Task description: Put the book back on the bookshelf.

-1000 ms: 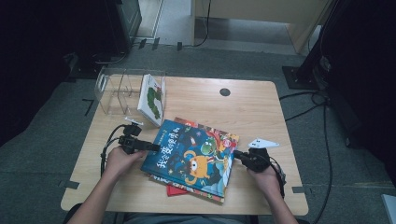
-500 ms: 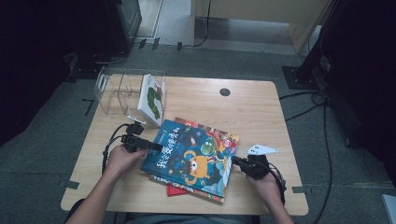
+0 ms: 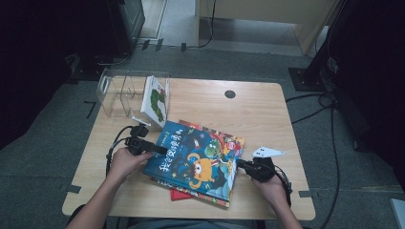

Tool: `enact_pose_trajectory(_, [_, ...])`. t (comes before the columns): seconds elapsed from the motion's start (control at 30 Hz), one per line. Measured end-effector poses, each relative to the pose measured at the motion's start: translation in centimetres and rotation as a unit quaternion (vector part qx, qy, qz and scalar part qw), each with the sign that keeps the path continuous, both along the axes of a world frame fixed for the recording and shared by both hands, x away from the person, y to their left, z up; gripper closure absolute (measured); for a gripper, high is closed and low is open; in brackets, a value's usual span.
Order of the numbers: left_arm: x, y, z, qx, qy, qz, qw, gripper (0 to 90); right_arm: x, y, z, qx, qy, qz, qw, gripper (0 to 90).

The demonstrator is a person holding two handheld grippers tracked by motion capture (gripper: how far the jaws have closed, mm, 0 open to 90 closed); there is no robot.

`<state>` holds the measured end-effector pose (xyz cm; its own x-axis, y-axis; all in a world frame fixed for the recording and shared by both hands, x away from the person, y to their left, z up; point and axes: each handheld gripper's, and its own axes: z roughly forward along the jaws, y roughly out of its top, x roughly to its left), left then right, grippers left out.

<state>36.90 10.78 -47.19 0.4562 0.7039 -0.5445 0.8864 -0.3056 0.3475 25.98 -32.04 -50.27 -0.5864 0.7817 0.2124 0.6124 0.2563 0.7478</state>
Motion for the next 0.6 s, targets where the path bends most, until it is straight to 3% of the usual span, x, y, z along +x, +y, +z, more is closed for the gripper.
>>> enact_pose_trajectory(0.13, [-0.3, 0.2, 2.2, -0.001, -0.022, -0.004, 0.9997, 49.7, 0.2, 0.1, -0.1, 0.002, -0.001, 0.002, 1.0, 90.0])
enact_pose_trajectory(0.27, [-0.1, 0.7, 4.5, -0.013, -0.028, -0.008, 0.9995, 55.9, 0.5, 0.4, -0.2, 0.007, -0.004, 0.007, 0.9999, 90.0])
enact_pose_trajectory(0.47, [0.4, 1.0, 6.7, -0.02, -0.004, -0.004, 0.9998, 60.4, 1.0, 1.2, -0.3, 0.006, -0.01, 0.019, 0.9997, 90.0])
enact_pose_trajectory(0.6, [0.5, 0.9, 7.7, -0.026, -0.004, -0.002, 0.9997, 61.5, 1.3, 1.6, -0.3, 0.006, -0.013, 0.025, 0.9996, 90.0])
